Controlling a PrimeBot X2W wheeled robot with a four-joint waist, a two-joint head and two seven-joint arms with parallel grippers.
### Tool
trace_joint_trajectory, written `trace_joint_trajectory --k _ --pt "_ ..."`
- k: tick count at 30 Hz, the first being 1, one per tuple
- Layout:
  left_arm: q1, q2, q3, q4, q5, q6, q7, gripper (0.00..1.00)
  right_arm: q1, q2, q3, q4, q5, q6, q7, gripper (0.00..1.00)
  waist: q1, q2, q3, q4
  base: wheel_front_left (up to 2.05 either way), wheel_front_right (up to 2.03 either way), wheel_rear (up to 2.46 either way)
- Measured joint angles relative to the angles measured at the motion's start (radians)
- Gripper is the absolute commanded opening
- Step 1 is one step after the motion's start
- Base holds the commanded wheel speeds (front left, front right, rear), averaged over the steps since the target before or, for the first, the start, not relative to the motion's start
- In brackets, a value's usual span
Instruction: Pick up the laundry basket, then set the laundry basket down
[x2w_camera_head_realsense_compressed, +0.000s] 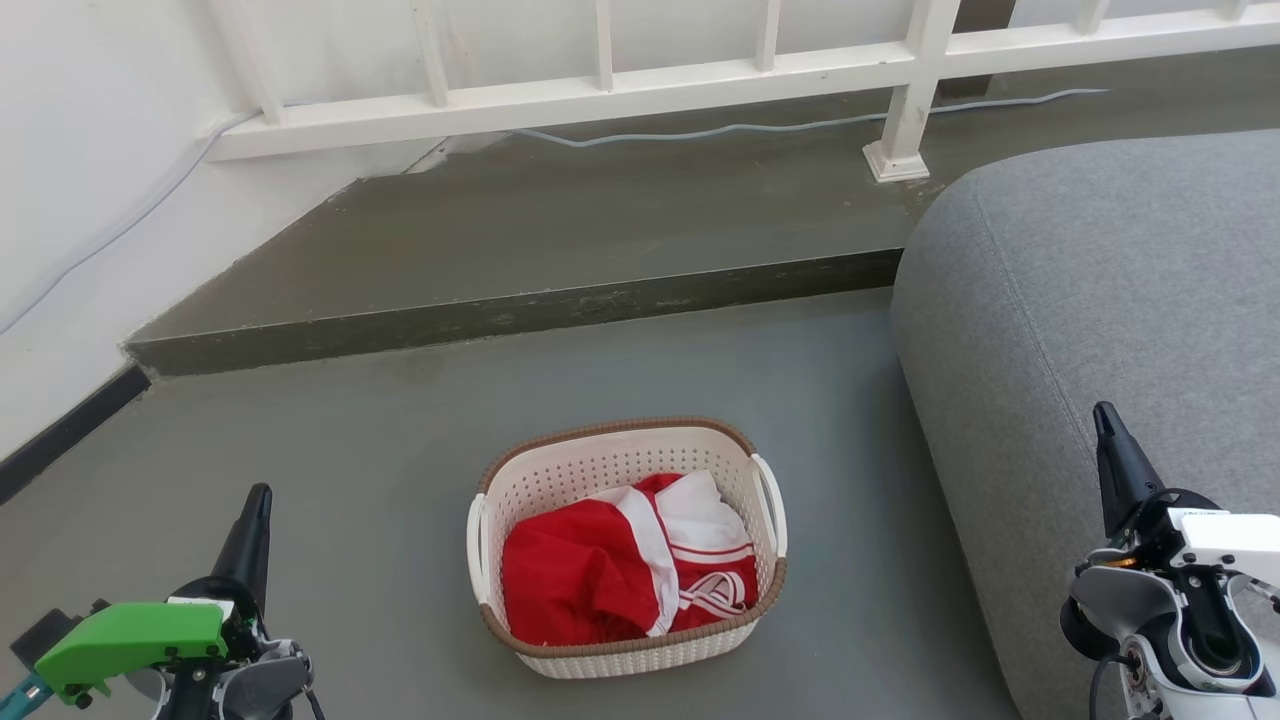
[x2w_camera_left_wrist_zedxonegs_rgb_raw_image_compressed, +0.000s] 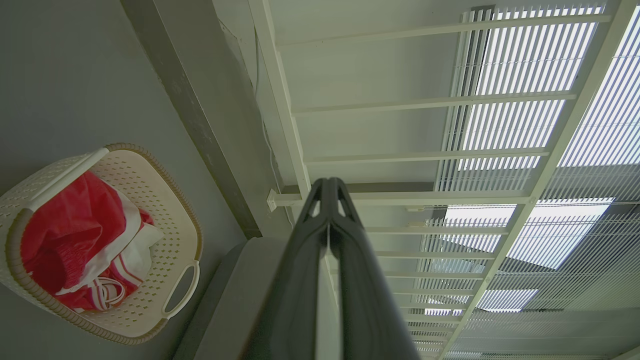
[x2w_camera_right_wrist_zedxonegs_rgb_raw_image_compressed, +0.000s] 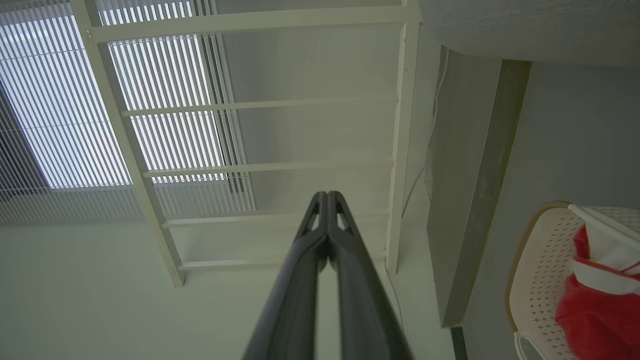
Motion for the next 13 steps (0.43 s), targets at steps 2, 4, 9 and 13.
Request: trace_joint_trajectory --k 2,4,9,13 --pt "0.0 0.0 0.0 0.0 0.0 0.0 0.0 0.0 0.0 0.0 0.0 0.0 0.0 0.0 0.0 0.0 0.0 0.0 0.0 0.0 0.0 0.0 0.0" --pt "0.0 0.0 0.0 0.0 0.0 0.0 0.0 0.0 0.0 0.0 -0.001 0.0 0.0 0.0 0.0 0.0 0.0 0.0 0.0 0.0 0.0 0.0 0.0" --pt "0.0 0.0 0.0 0.0 0.0 0.0 0.0 0.0 0.0 0.0 -0.001 0.0 0.0 0.0 0.0 0.0 0.0 0.0 0.0 0.0 0.0 0.0 0.0" --pt "0.0 0.0 0.0 0.0 0.0 0.0 0.0 0.0 0.0 0.0 -0.002 0.0 0.0 0.0 0.0 0.0 0.0 0.0 0.0 0.0 0.0 0.0 0.0"
